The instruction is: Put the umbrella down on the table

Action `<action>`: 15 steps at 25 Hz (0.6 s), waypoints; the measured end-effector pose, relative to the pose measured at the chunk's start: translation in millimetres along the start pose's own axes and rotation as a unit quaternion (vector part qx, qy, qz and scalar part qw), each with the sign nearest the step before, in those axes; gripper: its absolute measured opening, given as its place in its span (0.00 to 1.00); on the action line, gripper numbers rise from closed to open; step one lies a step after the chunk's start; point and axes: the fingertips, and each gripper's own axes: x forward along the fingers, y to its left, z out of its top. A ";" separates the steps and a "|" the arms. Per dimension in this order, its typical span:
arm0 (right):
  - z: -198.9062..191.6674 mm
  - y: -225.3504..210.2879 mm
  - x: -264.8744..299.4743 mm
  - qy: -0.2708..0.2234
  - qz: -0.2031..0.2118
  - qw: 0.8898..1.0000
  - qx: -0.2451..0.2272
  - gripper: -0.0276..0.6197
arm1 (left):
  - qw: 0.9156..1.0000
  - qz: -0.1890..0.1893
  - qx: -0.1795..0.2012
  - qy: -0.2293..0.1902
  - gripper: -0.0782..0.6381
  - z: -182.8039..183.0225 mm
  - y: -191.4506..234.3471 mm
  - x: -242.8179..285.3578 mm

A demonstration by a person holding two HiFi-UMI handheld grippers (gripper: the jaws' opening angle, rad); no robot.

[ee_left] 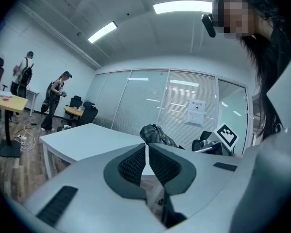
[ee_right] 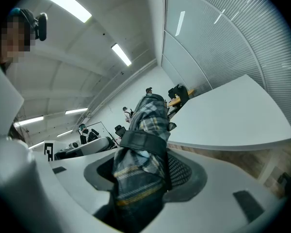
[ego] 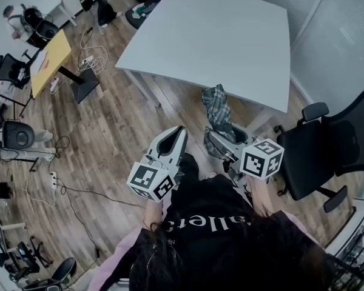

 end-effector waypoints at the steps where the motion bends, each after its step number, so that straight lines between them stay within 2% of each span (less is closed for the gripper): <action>1: 1.8 -1.8 3.4 -0.001 -0.002 1.000 0.002 0.42 | 1.000 -0.002 0.000 0.001 0.16 0.4 2.9 2.4; 8: 18.0 -17.9 50.7 0.006 -0.018 1.000 0.014 0.42 | 1.000 -0.007 -0.004 0.011 0.16 6.7 55.1 25.8; 15: 48.9 -36.3 123.8 0.010 -0.038 0.999 0.030 0.42 | 1.000 -0.016 -0.006 0.023 0.16 27.8 133.7 59.4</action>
